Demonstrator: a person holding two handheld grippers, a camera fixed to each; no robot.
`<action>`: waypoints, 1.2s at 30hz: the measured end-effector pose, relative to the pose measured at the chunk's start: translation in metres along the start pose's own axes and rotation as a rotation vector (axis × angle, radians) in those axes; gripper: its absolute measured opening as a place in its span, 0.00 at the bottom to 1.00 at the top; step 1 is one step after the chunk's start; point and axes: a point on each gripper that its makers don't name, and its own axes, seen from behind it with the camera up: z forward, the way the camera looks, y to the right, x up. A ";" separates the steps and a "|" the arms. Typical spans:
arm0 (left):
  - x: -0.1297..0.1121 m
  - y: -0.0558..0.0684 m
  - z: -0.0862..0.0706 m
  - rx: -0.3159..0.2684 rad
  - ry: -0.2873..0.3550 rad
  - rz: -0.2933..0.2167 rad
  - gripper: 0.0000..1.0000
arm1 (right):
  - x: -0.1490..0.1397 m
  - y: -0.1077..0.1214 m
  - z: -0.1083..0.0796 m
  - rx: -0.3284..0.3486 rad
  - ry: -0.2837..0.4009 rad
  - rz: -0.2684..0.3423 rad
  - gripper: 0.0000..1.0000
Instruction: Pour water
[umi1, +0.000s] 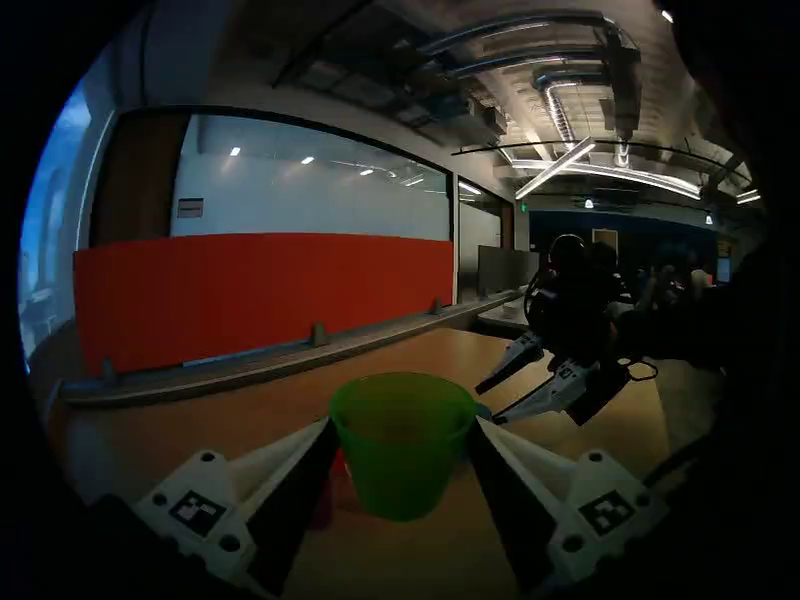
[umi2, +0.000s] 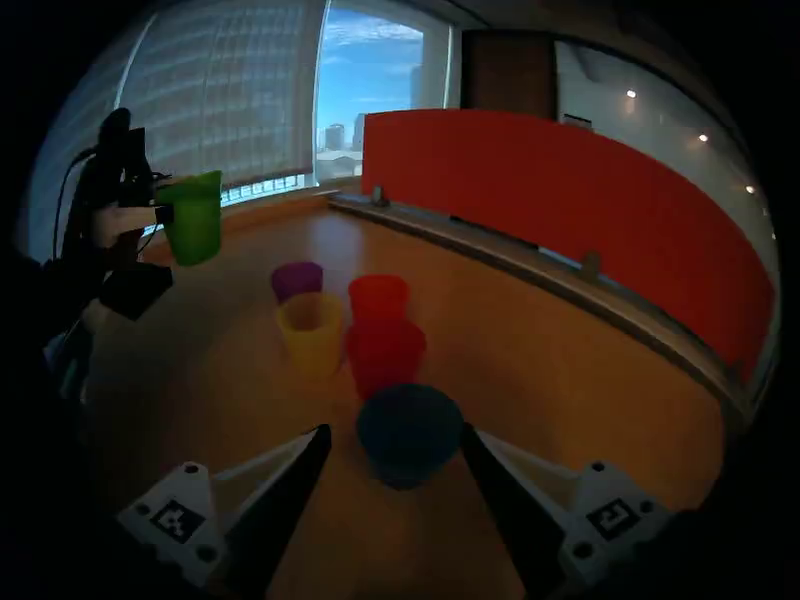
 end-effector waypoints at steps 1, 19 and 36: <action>-0.001 -0.001 -0.001 0.002 0.000 -0.001 0.87 | -0.002 0.000 0.001 -0.002 -0.005 -0.003 1.00; -0.002 -0.007 -0.008 0.021 0.012 -0.017 0.87 | -0.017 0.009 0.037 -0.022 -0.033 0.002 1.00; -0.006 -0.008 -0.012 0.030 -0.002 -0.016 0.86 | -0.016 0.007 0.048 0.000 0.000 0.015 0.92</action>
